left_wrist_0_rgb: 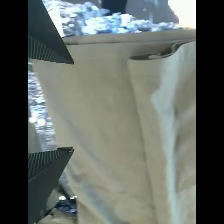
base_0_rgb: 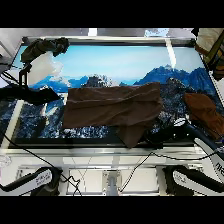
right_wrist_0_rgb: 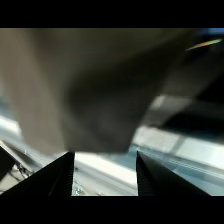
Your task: Fold the shirts.
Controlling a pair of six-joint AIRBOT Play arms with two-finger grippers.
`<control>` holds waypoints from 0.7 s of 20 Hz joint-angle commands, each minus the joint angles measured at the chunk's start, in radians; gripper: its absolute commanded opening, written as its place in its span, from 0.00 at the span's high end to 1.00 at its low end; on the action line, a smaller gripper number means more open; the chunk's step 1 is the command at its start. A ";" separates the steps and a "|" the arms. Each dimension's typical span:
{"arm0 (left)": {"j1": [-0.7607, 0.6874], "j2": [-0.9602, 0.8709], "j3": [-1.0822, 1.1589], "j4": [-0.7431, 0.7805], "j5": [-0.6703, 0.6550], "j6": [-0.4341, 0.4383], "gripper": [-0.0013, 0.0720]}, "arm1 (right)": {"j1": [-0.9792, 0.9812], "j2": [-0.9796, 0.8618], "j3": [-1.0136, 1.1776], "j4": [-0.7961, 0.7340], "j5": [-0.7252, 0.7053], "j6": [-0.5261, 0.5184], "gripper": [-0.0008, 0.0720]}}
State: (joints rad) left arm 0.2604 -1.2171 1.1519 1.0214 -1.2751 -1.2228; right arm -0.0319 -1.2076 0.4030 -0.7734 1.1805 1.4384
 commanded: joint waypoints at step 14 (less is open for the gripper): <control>0.000 -0.084 -0.027 0.000 0.039 0.031 0.47 | 0.004 -0.001 -0.033 0.047 -0.278 -0.077 0.95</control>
State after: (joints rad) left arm 0.2604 -1.2568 1.1393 1.0210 -1.2003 -1.1999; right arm -0.0277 -1.2076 0.3710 -0.7086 0.9218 1.4014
